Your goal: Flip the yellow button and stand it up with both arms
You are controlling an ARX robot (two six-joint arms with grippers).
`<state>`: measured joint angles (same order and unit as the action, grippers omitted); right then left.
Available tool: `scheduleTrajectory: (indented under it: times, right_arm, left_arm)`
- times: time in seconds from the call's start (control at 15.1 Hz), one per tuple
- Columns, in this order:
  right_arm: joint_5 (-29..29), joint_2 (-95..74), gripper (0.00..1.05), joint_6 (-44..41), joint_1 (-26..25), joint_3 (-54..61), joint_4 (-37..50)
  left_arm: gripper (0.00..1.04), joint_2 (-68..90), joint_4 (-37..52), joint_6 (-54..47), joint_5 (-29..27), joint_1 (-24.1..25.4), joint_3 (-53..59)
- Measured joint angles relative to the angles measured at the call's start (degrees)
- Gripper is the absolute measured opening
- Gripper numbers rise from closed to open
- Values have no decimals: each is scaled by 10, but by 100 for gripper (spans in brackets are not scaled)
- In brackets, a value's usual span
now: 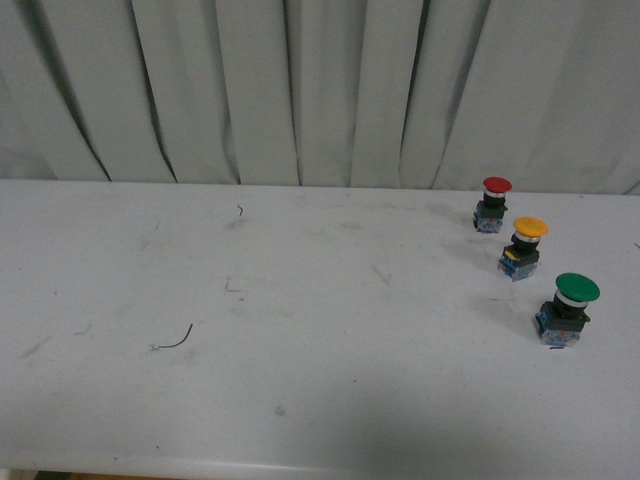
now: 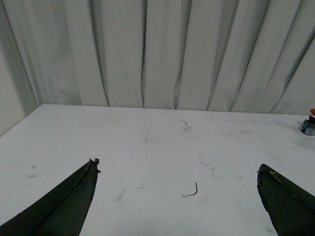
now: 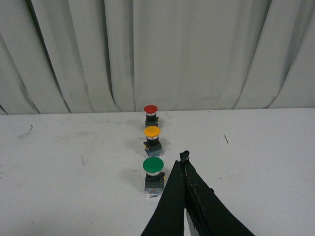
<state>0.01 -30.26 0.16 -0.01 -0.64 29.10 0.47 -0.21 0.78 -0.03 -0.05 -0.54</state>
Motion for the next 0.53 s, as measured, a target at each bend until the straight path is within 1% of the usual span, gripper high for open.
scheduleTrajectory:
  times: [0.2,0.53]
  right_arm:
    - [0,69,2,0,0,0,-56]
    - [0,94,2,0,0,0,-83]
  left_arm:
    - [98,0,0,0,0,0,0]
    - [98,0,0,0,0,0,0]
